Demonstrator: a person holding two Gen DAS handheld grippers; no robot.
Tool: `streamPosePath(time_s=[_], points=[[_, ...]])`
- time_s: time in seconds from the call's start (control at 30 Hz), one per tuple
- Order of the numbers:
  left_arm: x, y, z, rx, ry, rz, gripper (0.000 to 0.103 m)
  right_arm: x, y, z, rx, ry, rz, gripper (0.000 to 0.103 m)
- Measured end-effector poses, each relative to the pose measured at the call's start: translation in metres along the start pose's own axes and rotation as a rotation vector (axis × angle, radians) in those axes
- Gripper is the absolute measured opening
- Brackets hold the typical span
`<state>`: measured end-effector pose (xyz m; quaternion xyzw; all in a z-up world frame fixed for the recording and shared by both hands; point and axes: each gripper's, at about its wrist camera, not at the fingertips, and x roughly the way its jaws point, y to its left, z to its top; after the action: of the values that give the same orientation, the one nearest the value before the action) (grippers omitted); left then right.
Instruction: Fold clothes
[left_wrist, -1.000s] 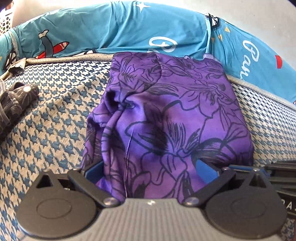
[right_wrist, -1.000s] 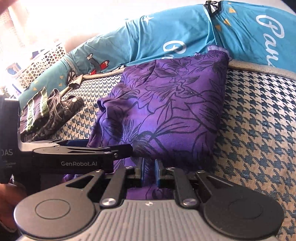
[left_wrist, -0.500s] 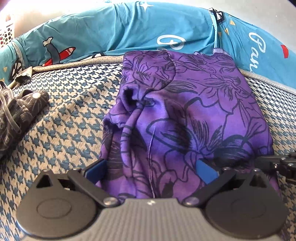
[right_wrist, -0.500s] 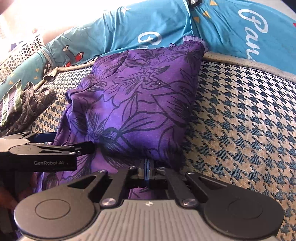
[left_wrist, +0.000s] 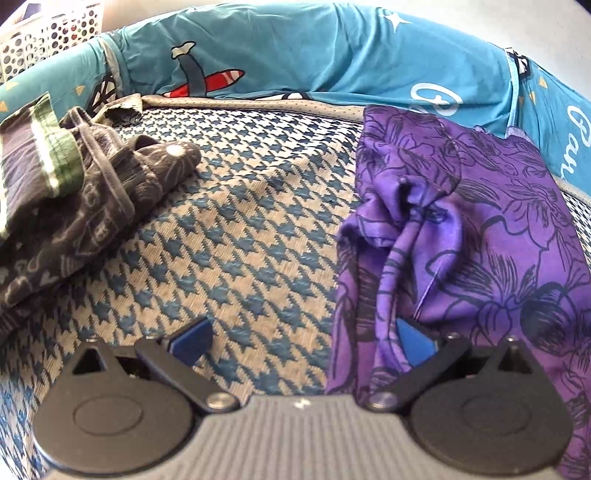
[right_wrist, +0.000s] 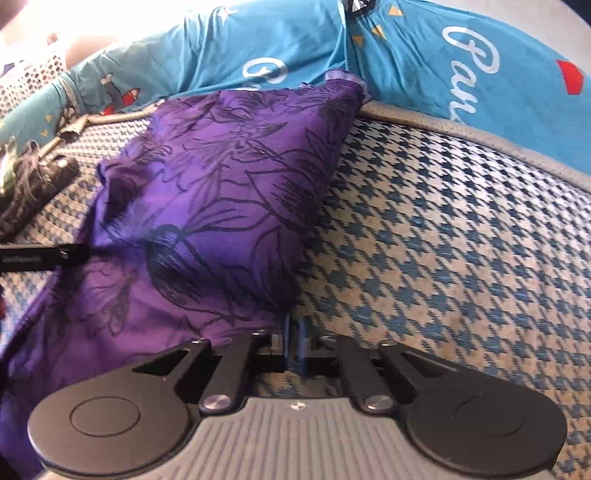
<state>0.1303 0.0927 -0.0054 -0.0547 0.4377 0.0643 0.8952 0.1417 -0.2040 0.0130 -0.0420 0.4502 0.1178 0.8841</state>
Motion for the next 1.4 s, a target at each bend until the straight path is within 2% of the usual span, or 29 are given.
streamPosePath(time_s=[0.07, 0.13, 0.23, 0.3, 0.43, 0.6, 0.83, 0.93, 1.07, 1.17, 1.4], points=[[-0.005, 0.005, 0.000, -0.017, -0.005, -0.009, 0.103, -0.005, -0.008, -0.002, 0.025, -0.001, -0.012, 0.011], [-0.011, 0.008, 0.000, -0.035, -0.017, -0.026, 0.103, -0.013, -0.017, -0.003, 0.065, -0.019, 0.036, 0.011], [-0.021, 0.014, 0.001, -0.100, -0.031, -0.103, 0.103, -0.025, -0.019, -0.008, 0.057, -0.045, 0.079, 0.013], [-0.025, 0.014, 0.001, -0.118, -0.028, -0.118, 0.103, -0.031, -0.015, -0.013, 0.042, -0.056, 0.117, 0.013], [-0.030, 0.010, -0.003, -0.094, -0.013, -0.103, 0.103, -0.037, 0.002, -0.020, -0.019, -0.061, 0.178, 0.013], [-0.036, 0.005, -0.014, 0.000, 0.000, -0.078, 0.103, -0.039, 0.018, -0.027, -0.095, -0.058, 0.228, 0.013], [-0.028, -0.001, -0.031, 0.119, 0.060, -0.050, 0.103, -0.037, 0.020, -0.025, -0.085, -0.061, 0.238, 0.014], [-0.030, 0.002, -0.037, 0.142, 0.035, -0.010, 0.103, -0.038, 0.021, -0.025, -0.080, -0.064, 0.239, 0.014], [-0.031, 0.020, -0.039, 0.073, 0.039, 0.010, 0.103, -0.042, 0.022, -0.027, -0.087, -0.063, 0.255, 0.014], [-0.038, 0.020, -0.045, 0.071, 0.018, 0.038, 0.103, -0.047, 0.024, -0.033, -0.108, -0.061, 0.277, 0.015], [-0.048, 0.028, -0.054, 0.002, 0.003, 0.036, 0.103, -0.066, 0.034, -0.055, -0.169, -0.046, 0.321, 0.016]])
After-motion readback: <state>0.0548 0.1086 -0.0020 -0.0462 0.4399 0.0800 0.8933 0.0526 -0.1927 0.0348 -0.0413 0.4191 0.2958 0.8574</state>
